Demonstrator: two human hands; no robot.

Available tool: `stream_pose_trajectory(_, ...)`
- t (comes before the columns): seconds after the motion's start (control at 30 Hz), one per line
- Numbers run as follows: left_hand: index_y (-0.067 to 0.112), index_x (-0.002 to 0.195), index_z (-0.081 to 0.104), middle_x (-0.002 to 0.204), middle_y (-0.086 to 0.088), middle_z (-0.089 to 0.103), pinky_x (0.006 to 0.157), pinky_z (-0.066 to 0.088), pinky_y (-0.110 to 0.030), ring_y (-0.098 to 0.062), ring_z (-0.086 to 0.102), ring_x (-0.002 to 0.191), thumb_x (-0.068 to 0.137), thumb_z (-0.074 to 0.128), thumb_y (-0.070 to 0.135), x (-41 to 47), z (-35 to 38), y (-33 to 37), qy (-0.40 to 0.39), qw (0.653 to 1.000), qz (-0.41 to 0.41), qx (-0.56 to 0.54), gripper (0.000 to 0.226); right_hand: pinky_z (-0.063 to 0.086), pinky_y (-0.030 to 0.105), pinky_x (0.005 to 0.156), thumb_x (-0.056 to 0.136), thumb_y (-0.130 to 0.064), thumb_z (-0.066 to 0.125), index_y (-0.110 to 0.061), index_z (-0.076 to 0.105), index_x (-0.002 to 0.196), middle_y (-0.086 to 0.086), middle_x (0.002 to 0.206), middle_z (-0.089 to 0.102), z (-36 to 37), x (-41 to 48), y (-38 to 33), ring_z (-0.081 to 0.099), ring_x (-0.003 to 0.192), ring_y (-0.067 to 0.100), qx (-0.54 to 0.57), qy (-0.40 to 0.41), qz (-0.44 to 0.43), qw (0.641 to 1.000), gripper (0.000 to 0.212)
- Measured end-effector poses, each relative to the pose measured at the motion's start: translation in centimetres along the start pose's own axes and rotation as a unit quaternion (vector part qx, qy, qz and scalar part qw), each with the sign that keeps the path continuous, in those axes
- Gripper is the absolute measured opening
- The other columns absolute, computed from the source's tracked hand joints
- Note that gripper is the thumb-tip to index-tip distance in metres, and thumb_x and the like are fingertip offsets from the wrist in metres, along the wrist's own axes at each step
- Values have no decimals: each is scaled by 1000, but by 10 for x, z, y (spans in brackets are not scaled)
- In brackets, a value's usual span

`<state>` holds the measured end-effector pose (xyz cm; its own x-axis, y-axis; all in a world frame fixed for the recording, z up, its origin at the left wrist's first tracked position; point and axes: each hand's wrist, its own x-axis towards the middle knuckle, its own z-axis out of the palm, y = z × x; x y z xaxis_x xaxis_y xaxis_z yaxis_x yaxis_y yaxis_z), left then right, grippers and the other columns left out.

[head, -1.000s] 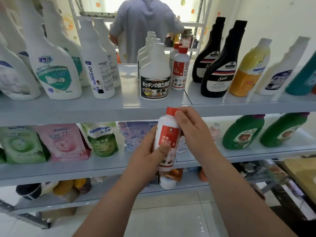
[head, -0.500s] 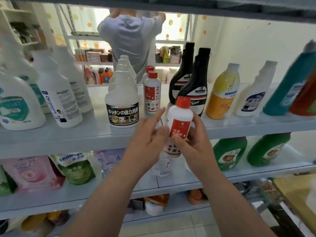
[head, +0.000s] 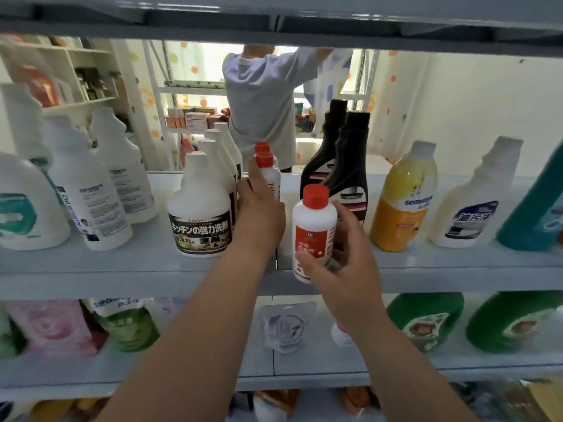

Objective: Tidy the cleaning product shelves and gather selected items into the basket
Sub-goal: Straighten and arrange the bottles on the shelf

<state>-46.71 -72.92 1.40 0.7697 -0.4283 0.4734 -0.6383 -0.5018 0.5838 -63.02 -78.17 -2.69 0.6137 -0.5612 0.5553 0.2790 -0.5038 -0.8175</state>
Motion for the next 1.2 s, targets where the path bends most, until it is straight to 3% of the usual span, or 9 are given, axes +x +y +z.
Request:
stream_pose_trajectory(0.1,26,163,-4,154,-13,29,95,38,-34,-32,48,132,96,69,23,-14,-7,-2,2,994,16,-105,99,54,13,86,78,-50,75,-63,35,144,-30,140,52,-1,0,3,54,129,-4,2,10,-6,1000,78)
stream_pose_trajectory(0.2,25,160,12,158,-5,36,104,40,-32,-23,45,139,92,74,23,-40,-19,-8,2,989,29,-144,92,52,10,87,78,-47,76,-60,38,144,-29,139,55,2,0,4,56,127,-3,16,44,-7,999,78)
stream_pose_trajectory(0.27,24,149,31,143,0,53,95,48,-24,-16,56,126,86,78,25,-58,-29,-15,0,987,-5,-163,79,53,13,90,78,-46,76,-55,39,146,-25,140,56,7,0,3,57,127,-1,20,59,-6,998,79)
stream_pose_trajectory(0.37,31,122,48,105,20,63,61,45,-4,12,63,91,80,77,38,-76,-47,-27,-26,982,-49,-179,52,54,16,92,81,-38,79,-57,39,144,-23,141,56,18,-1,0,57,128,0,21,54,-2,998,77)
stream_pose_trajectory(0.5,46,98,49,88,34,58,59,38,6,32,51,82,81,78,33,-90,-75,-44,-40,974,-61,-216,36,57,32,99,86,-23,82,-48,39,148,-16,145,54,38,2,-2,55,132,5,14,41,21,999,79)
stream_pose_trajectory(0.67,59,98,58,96,36,69,63,52,-11,14,65,89,80,71,34,-110,-101,-68,-28,937,-95,-335,33,57,22,90,87,-31,81,-57,33,143,-40,126,52,64,13,-10,57,120,-10,-25,10,45,999,77)
stream_pose_trajectory(0.77,69,98,63,107,25,73,73,57,-21,2,70,97,75,62,33,-116,-111,-86,-54,893,-119,-430,42,57,26,91,87,-36,80,-48,33,145,-28,120,56,74,24,-13,63,109,-3,-84,-9,60,995,75)
stream_pose_trajectory(0.9,58,107,68,110,9,76,65,63,-47,-23,76,93,82,60,28,-124,-120,-98,-104,844,-146,-506,40,51,30,87,89,-40,77,-30,35,147,-2,133,59,87,40,-11,61,111,12,-206,-2,54,977,72)
stream_pose_trajectory(1.2,41,116,66,102,-1,77,58,60,-42,-26,76,84,80,63,23,-141,-127,-100,-131,798,-197,-555,40,54,50,95,100,-40,63,-12,28,153,14,134,62,107,61,-12,62,119,34,-288,6,75,955,70)
